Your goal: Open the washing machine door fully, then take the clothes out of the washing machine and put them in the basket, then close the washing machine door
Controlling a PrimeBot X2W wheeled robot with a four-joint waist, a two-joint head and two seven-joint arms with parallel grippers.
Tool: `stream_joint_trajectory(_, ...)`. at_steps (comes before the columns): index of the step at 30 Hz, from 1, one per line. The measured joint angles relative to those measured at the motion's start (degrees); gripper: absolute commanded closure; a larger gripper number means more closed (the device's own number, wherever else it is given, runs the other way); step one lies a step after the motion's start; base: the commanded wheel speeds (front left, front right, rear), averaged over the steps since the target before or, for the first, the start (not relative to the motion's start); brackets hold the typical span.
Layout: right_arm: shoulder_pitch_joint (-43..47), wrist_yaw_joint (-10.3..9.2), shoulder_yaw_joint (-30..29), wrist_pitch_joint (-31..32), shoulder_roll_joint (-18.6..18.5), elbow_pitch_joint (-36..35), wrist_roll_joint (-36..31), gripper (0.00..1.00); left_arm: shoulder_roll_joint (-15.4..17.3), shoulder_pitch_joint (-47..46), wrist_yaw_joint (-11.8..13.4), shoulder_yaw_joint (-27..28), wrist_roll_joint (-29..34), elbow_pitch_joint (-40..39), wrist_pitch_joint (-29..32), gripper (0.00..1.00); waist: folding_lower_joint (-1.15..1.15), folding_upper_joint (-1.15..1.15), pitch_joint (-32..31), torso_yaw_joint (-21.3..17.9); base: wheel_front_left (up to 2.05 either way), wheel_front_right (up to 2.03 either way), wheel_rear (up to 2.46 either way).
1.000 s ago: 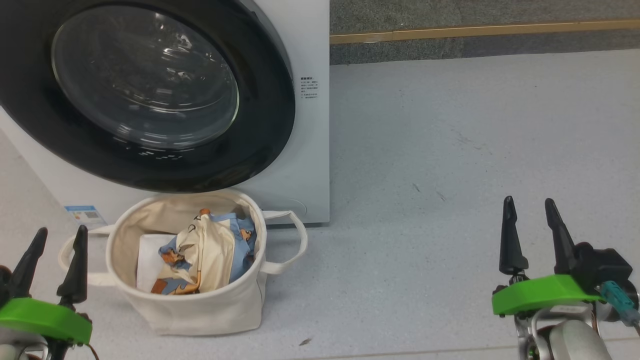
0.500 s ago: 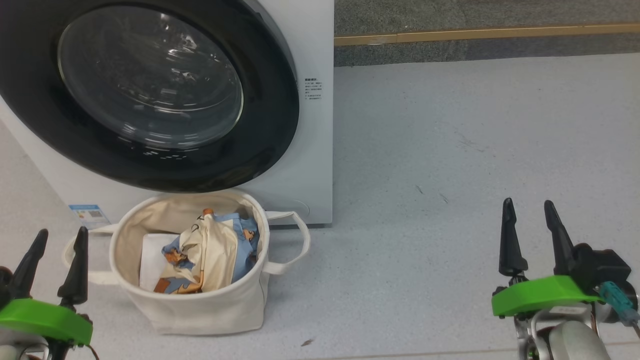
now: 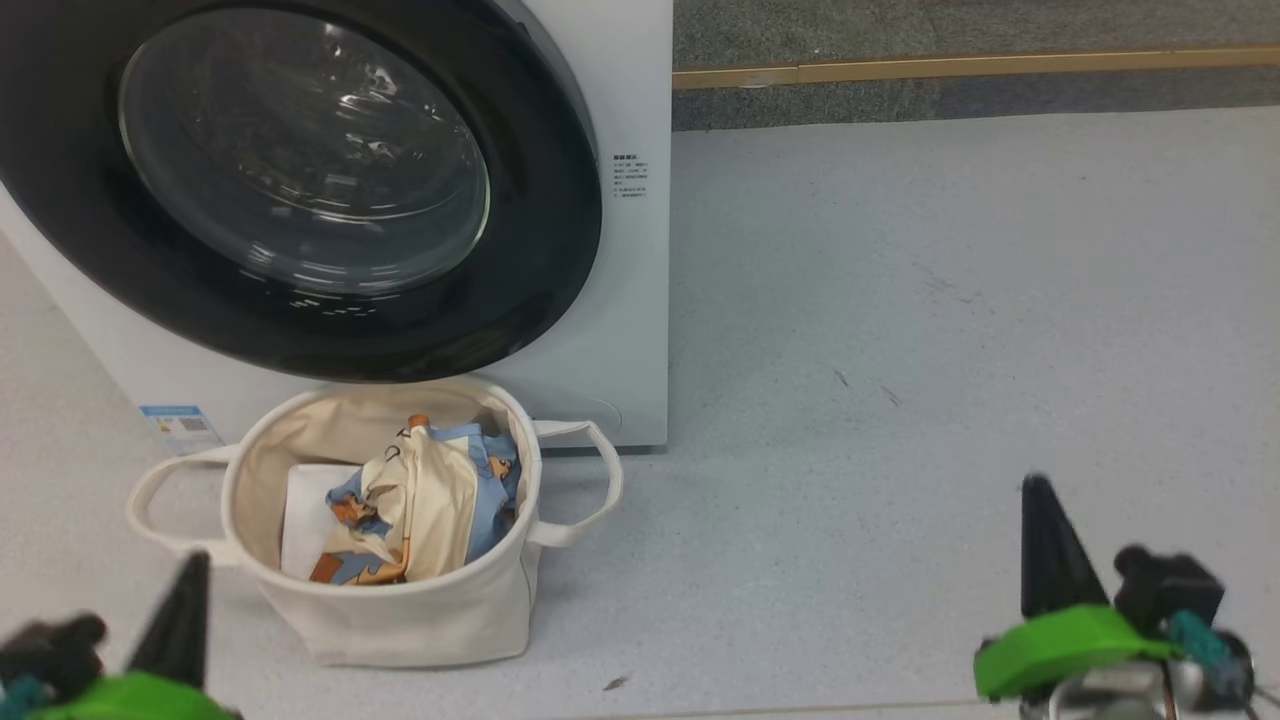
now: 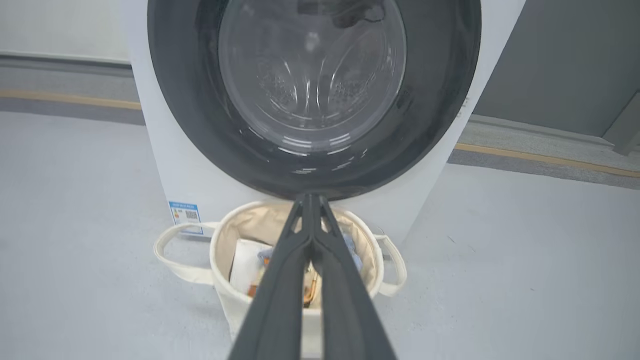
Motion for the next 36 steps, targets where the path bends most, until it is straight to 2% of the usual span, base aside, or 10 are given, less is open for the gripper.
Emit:
stream_joint_trajectory(3, 2.45, 0.0, 0.01, 0.1, 0.04, 1.69, 1.0, 1.0, -2.05, 3.04, 0.0, -0.74, -0.66, 1.05, 0.58, 1.0, 0.0, 0.0, 0.03, 0.09, 0.0, 0.0, 0.0)
stream_joint_trajectory(8, 2.24, 0.0, -0.12, 1.27, 0.05, 1.55, 4.19, 1.0, -2.27, 2.94, 0.0, -0.13, -3.08, 0.63, 1.3, 1.0, 0.07, 0.0, -0.01, 0.3, 0.0, 0.0, 0.0)
stream_joint_trajectory(11, 2.24, 0.0, -0.27, 1.63, 0.05, 1.56, 6.16, 1.0, -2.8, 2.96, 0.0, -0.03, -4.39, 0.41, 1.65, 1.0, 0.01, 0.0, 0.12, 0.42, 0.0, 0.0, 0.0)
stream_joint_trajectory(36, 2.24, 0.0, -2.07, 5.72, 0.19, 1.57, 22.09, 1.0, -6.87, 3.07, 0.0, 2.76, -16.18, -2.19, 5.66, 1.0, 0.01, 0.0, 0.6, 1.4, 0.0, 0.0, 0.0)
